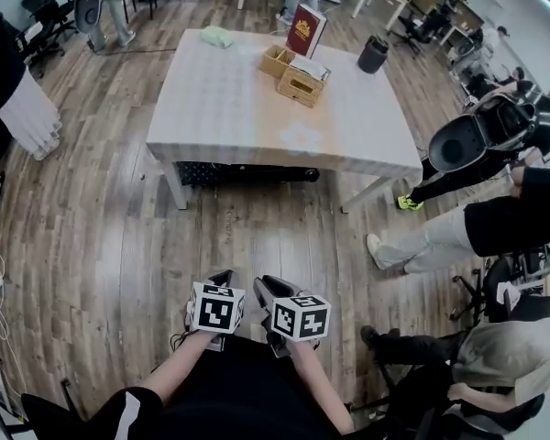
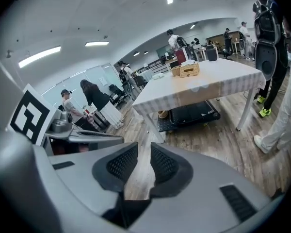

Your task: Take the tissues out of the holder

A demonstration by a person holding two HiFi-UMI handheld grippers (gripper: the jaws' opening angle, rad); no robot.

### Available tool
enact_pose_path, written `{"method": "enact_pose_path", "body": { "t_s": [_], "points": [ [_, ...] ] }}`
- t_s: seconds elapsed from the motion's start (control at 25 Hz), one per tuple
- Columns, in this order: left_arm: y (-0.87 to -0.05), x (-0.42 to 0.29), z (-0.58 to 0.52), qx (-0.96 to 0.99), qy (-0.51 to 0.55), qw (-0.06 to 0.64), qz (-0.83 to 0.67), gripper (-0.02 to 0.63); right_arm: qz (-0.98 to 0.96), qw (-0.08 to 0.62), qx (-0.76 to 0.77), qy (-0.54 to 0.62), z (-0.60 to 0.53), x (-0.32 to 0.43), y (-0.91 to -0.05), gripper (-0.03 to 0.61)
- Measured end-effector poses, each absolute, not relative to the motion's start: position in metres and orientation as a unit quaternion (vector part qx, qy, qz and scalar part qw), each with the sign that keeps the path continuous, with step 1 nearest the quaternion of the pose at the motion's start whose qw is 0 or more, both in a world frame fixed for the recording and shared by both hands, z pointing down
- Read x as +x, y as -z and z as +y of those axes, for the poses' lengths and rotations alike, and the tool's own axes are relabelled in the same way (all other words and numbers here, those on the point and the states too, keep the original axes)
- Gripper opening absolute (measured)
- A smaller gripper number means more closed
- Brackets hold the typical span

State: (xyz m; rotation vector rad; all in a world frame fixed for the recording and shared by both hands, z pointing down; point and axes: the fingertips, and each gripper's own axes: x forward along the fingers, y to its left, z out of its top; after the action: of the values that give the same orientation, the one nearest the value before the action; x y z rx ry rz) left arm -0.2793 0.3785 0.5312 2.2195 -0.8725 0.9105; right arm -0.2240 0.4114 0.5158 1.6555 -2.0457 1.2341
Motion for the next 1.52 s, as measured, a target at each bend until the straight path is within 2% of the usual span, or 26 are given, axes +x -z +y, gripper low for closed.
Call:
{"method": "enact_pose_path", "body": {
  "t_s": [0.28, 0.68, 0.96, 1.52],
  "points": [
    [-0.537, -0.284, 0.353, 0.830, -0.349, 0.305, -0.312, -0.002, -0.682, 0.120, 0.573, -0.439, 0.394, -0.231, -0.523, 0.077],
    [-0.543, -0.280, 0.309, 0.810, -0.364, 0.315, -0.333, -0.002, -0.697, 0.056, 0.532, -0.478, 0.335, -0.220, -0.529, 0.080],
    [-0.543, -0.257, 0.238, 0.794, -0.370, 0.316, -0.366, -0.002, -0.725, 0.105, 0.509, -0.451, 0.260, -0.197, -0.535, 0.080],
    [-0.519, -0.181, 0.118, 0.766, -0.354, 0.319, -0.431, -0.002, -0.763, 0.097, 0.446, -0.458, 0.129, -0.114, -0.519, 0.080]
  ]
}}
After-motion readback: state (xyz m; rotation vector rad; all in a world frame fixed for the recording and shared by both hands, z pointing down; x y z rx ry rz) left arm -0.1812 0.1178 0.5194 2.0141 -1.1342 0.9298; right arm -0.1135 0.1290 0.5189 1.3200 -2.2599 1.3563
